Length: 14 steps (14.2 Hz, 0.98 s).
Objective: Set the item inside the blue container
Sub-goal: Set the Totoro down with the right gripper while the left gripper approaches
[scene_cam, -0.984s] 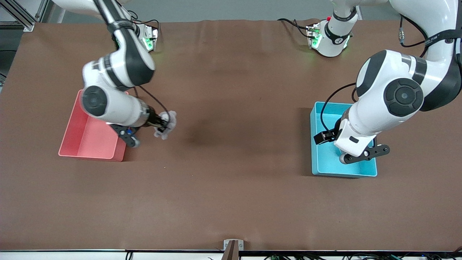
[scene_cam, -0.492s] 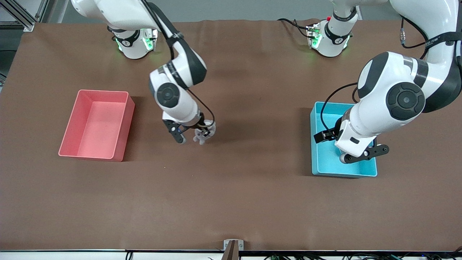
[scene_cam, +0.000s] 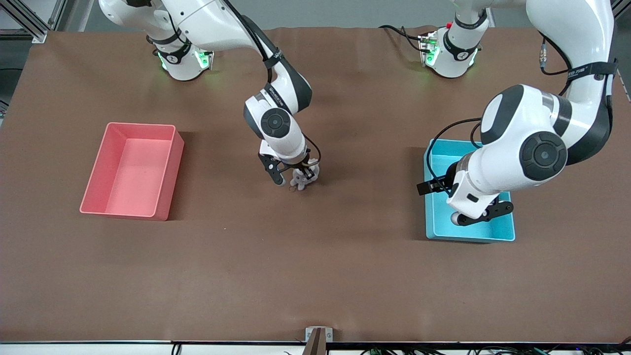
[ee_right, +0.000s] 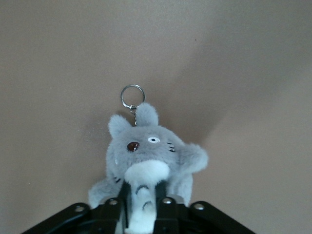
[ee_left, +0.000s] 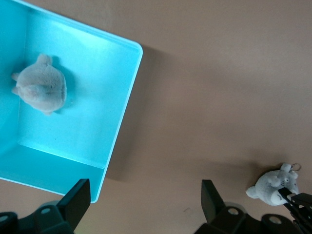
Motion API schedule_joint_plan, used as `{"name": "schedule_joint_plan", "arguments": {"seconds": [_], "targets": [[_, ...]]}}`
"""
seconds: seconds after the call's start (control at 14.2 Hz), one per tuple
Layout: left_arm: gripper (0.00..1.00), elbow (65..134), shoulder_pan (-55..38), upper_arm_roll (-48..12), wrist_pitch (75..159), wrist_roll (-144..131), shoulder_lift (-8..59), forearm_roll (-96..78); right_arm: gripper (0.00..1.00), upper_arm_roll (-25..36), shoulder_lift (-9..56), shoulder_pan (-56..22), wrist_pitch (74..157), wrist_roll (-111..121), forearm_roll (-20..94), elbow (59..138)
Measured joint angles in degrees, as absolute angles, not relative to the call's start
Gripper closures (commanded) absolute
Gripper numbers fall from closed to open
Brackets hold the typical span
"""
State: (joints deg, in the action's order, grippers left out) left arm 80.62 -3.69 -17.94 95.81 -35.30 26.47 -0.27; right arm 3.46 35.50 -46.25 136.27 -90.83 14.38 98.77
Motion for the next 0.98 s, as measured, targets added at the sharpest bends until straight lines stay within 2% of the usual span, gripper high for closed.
{"name": "schedule_joint_plan", "arguments": {"seconds": [0.42,0.63,0.98], "targets": [[0.00,81.7,-4.1,-18.0,97.0,-44.0,28.5,-5.8,0.00,5.0,35.2,-45.7,133.7,-80.6,12.4,97.5],[0.00,81.9,-7.3,-18.1,99.9,-54.6,30.2,-7.1,0.00,6.9,32.3,-41.7,125.5,-69.0,12.1,95.8],[0.00,82.3,-14.5,-18.3,110.3,-76.0,35.4,-7.9,0.00,7.5,22.6,-27.8,109.4,-44.3,11.3,94.7]]}}
